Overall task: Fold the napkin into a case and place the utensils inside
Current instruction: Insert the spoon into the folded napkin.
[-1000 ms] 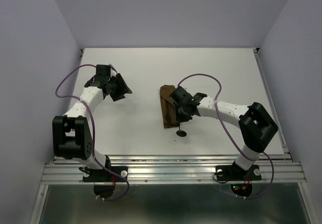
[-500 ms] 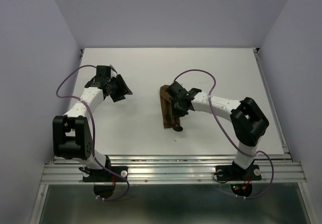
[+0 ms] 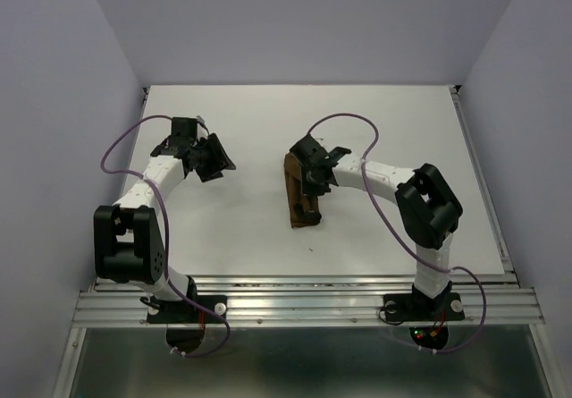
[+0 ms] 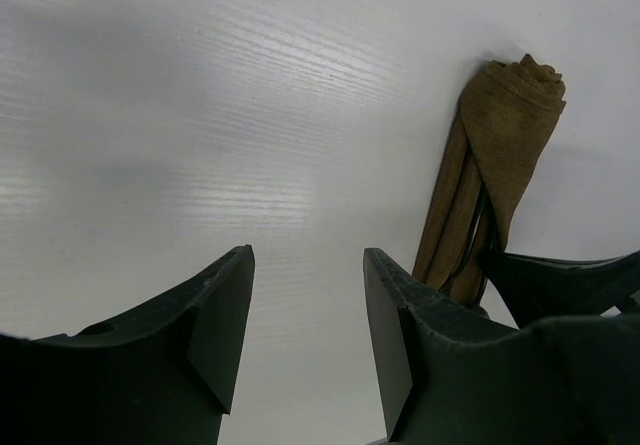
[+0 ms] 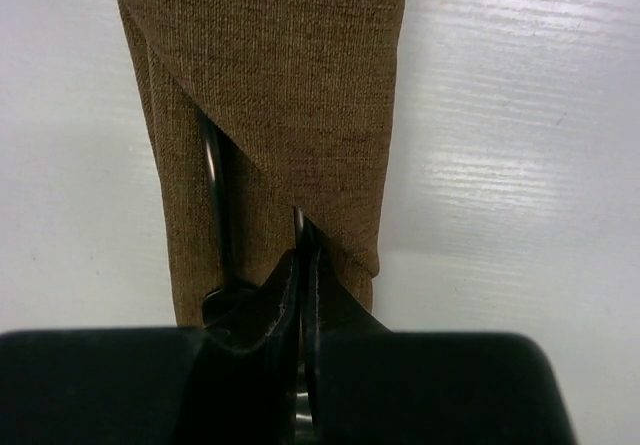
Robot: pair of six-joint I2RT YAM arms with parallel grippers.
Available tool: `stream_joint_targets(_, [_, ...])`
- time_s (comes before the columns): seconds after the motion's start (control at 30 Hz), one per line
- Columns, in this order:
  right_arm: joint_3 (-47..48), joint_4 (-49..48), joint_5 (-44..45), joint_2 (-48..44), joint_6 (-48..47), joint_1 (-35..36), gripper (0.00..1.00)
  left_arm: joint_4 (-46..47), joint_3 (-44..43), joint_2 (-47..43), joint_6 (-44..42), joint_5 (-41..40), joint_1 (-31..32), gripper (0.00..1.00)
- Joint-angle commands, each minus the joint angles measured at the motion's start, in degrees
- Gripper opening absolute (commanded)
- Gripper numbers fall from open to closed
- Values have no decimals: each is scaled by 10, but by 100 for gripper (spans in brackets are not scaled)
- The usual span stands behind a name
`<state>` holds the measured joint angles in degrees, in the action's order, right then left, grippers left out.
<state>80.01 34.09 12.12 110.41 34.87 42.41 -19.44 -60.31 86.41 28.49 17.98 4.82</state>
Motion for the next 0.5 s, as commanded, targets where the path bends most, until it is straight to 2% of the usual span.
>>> stream_joint_targets(0.0, [30, -4, 28, 5, 0, -11, 1, 5, 13, -1, -19, 7, 3, 59])
stream_joint_targets(0.03, [29, -4, 26, 4, 1, -11, 2, 3, 14, -2, -20, 7, 3, 59])
stream_joint_targets(0.07, [25, -5, 24, 2, 3, -11, 14, 3, 14, -1, -20, 7, 3, 59])
stream_joint_targets(0.1, [23, -7, 19, 0, 3, -11, 21, 4, 15, -1, -20, 7, 3, 59])
stream_joint_targets(0.17, [13, -13, 13, -13, 7, -11, 30, 5, 16, 1, -21, 9, 3, 59])
stream_joint_targets(0.47, [-41, -29, -17, -55, 11, -11, 32, 10, 20, 7, -17, 17, 3, 59])
